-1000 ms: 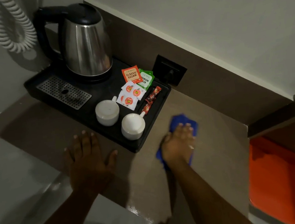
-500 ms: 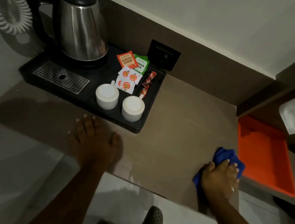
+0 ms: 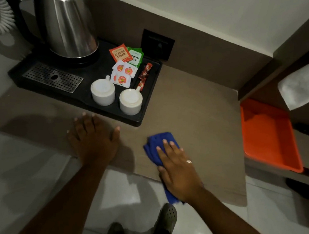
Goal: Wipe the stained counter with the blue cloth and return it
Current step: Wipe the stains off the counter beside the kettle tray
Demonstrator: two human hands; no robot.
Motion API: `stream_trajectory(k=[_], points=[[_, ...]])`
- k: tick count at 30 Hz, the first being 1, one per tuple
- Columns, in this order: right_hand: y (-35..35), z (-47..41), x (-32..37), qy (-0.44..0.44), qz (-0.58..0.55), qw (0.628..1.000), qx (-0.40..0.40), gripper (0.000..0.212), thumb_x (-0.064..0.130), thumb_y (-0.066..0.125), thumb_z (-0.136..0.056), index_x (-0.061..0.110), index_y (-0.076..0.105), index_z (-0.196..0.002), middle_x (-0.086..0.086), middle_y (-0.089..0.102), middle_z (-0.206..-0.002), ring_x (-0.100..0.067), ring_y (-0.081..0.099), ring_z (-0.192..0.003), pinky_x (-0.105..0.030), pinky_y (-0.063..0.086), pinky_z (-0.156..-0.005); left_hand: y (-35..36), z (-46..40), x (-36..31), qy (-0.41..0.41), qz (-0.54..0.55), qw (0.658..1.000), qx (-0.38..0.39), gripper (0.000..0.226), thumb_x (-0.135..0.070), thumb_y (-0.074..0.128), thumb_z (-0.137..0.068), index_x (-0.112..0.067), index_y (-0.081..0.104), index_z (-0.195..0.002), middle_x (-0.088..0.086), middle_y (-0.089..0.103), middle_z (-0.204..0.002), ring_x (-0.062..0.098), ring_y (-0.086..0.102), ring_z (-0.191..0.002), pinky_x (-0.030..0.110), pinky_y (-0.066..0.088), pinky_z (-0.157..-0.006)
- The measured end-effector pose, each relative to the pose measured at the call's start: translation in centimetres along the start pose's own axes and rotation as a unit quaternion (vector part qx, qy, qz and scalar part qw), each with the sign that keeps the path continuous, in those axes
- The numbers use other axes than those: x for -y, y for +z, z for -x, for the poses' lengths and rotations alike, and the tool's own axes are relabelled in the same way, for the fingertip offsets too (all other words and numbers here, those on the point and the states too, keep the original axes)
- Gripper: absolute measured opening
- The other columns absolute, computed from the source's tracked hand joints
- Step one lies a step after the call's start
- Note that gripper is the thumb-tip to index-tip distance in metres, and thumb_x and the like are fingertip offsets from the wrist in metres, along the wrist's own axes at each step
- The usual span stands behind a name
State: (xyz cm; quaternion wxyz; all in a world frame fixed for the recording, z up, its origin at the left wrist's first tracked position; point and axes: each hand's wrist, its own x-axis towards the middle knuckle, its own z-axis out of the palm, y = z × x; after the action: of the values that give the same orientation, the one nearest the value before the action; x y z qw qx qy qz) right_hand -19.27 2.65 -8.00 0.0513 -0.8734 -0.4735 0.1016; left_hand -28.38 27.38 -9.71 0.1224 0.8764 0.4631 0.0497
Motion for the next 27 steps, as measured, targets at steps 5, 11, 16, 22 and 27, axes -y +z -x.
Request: stream_trajectory(k=[5, 11, 16, 22, 27], points=[[-1.6, 6.4, -8.2, 0.193, -0.037, 0.980, -0.029, 0.059, 0.048, 0.021, -0.095, 0.027, 0.007, -0.148, 0.001, 0.007, -0.159, -0.018, 0.005, -0.148, -0.041, 0.006, -0.119, -0.3, -0.1, -0.3, -0.002, 0.004, 1.000, 0.003, 0.089, -0.066, 0.030, -0.084, -0.002, 0.030, -0.145, 0.028, 0.025, -0.156, 0.049, 0.017, -0.144, 0.069, 0.012, -0.113], [-3.5, 0.7, -11.8, 0.303, -0.021, 0.951, -0.055, 0.057, 0.035, 0.028, -0.100, 0.014, 0.012, -0.151, -0.012, 0.007, -0.161, -0.027, 0.004, -0.148, -0.046, 0.006, -0.120, 0.1, -0.1, -0.1, -0.002, 0.000, 1.000, -0.002, 0.088, -0.065, 0.031, -0.086, -0.001, 0.028, -0.146, 0.028, 0.024, -0.157, 0.049, 0.017, -0.144, 0.070, 0.012, -0.112], [-4.5, -3.2, -14.6, 0.328, -0.014, 0.943, -0.053, 0.059, 0.035, 0.027, -0.100, 0.010, 0.012, -0.151, -0.015, 0.007, -0.161, -0.030, 0.005, -0.148, -0.047, 0.006, -0.120, 0.6, -0.1, -0.1, -0.004, 0.001, 1.000, -0.007, 0.087, -0.065, 0.031, -0.087, -0.001, 0.028, -0.146, 0.029, 0.027, -0.155, 0.049, 0.019, -0.143, 0.070, 0.013, -0.111], [-6.2, -8.6, -17.9, 0.362, -0.012, 0.931, -0.050, 0.061, 0.037, 0.025, -0.099, 0.010, 0.010, -0.151, -0.016, 0.005, -0.161, -0.032, 0.004, -0.148, -0.047, 0.005, -0.119, 0.5, -0.1, -0.2, -0.010, -0.003, 1.000, -0.017, 0.088, -0.065, 0.031, -0.085, -0.001, 0.029, -0.147, 0.028, 0.028, -0.156, 0.048, 0.020, -0.144, 0.069, 0.015, -0.110], [-7.4, -14.3, -20.5, 0.401, -0.007, 0.915, -0.047, 0.062, 0.039, 0.023, -0.098, 0.009, 0.009, -0.151, -0.017, 0.004, -0.161, -0.034, 0.003, -0.148, -0.050, 0.004, -0.119, 0.9, -0.3, -0.2, -0.023, -0.018, 0.999, -0.028, 0.087, -0.066, 0.029, -0.086, -0.005, 0.030, -0.148, 0.024, 0.028, -0.157, 0.045, 0.021, -0.145, 0.066, 0.016, -0.112]])
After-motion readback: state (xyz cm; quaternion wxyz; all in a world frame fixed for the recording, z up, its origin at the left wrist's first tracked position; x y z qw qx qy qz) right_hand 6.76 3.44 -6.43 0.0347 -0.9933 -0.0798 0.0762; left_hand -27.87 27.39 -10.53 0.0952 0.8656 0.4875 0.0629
